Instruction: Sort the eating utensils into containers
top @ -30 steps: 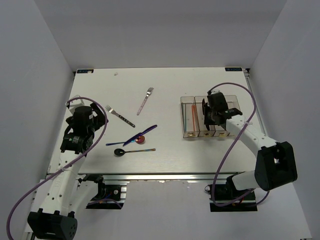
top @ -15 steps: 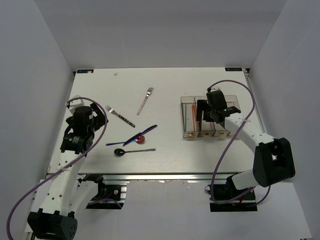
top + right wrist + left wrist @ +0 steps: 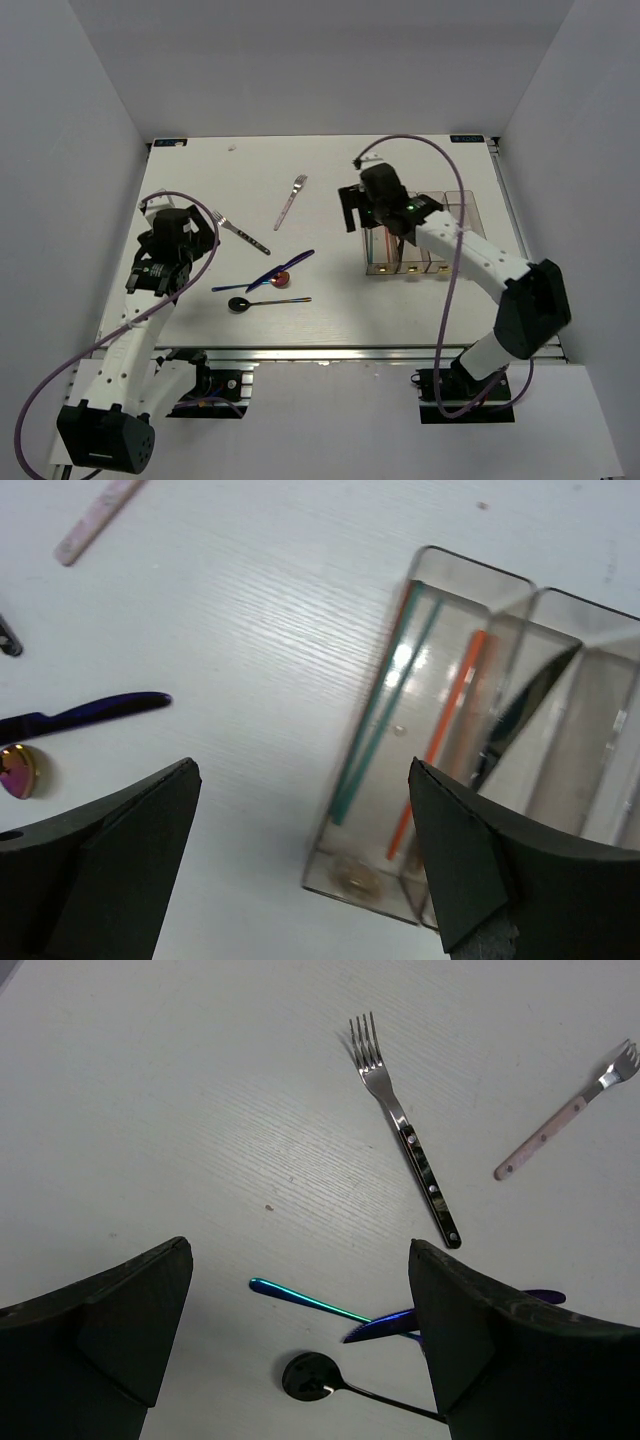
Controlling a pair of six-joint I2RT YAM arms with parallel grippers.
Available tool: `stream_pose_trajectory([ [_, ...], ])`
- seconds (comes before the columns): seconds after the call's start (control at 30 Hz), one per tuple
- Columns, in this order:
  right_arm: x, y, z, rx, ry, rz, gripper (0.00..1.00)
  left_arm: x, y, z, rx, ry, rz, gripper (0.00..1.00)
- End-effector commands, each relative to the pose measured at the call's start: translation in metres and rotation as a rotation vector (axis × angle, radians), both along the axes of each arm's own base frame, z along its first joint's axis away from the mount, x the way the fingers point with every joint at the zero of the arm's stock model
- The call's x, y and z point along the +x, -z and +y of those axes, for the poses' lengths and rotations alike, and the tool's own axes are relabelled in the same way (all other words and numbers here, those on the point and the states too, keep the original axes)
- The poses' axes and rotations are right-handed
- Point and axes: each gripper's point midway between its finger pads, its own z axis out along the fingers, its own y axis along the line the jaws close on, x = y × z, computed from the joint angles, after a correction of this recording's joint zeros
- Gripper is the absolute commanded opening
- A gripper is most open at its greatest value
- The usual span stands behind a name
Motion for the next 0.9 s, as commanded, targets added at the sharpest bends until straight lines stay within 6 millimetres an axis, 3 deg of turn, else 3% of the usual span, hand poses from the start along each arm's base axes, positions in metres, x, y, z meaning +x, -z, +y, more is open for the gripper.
stream_pose_trajectory([
  [0.0,0.006,-0.001,0.013,-0.073,0.058,-0.041,0.89,0.002,0.001,-0.002,-0.008,0.014,-0.007,0.98],
  [0.13,-0.002,0.004,0.056,0.234,0.112,0.012,0.89,0.004,0.007,-0.002,0.004,0.016,0.028,0.98],
  [0.17,-0.004,0.005,0.061,0.233,0.103,0.006,0.89,0.004,0.007,-0.001,0.005,0.014,0.028,0.98],
  [0.2,0.005,0.003,0.046,0.220,0.299,-0.065,0.89,0.004,0.007,-0.001,0.007,0.012,0.030,0.98],
  [0.23,-0.011,0.005,0.059,0.156,0.314,-0.113,0.89,0.003,0.006,0.001,0.012,0.003,0.028,0.98],
  [0.27,-0.001,0.000,0.057,0.093,0.421,-0.177,0.89,0.002,0.005,0.003,0.014,-0.007,0.024,0.98],
  [0.3,-0.006,0.006,0.069,0.146,0.476,-0.126,0.89,0.001,0.003,0.006,0.021,-0.021,0.018,0.98],
  [0.33,-0.013,0.038,0.073,0.083,0.484,-0.022,0.89,0.000,0.001,0.007,0.022,-0.030,0.012,0.98],
  [0.37,-0.009,0.029,0.093,0.154,0.503,0.017,0.89,0.000,-0.001,0.010,0.026,-0.042,0.005,0.98],
  [0.4,-0.010,0.034,0.103,0.195,0.550,0.068,0.89,-0.001,-0.002,0.011,0.029,-0.048,0.003,0.98],
  [0.43,-0.017,0.054,0.105,0.140,0.567,0.121,0.89,-0.003,-0.004,0.012,0.028,-0.053,-0.008,0.98],
  [0.57,-0.022,0.045,0.145,0.290,0.609,0.107,0.89,-0.005,-0.012,0.011,0.019,-0.049,-0.042,0.98],
  [0.63,-0.024,0.056,0.161,0.353,0.607,0.129,0.89,-0.006,-0.015,0.011,0.016,-0.050,-0.055,0.98],
  [0.7,-0.022,0.058,0.164,0.404,0.692,0.142,0.89,-0.007,-0.015,0.013,0.017,-0.054,-0.056,0.98],
  [0.77,-0.026,0.082,0.157,0.324,0.761,0.158,0.89,-0.008,-0.018,0.013,0.014,-0.057,-0.069,0.98],
  [0.87,-0.025,0.090,0.176,0.295,0.821,0.156,0.89,-0.010,-0.022,0.014,0.013,-0.064,-0.085,0.98],
])
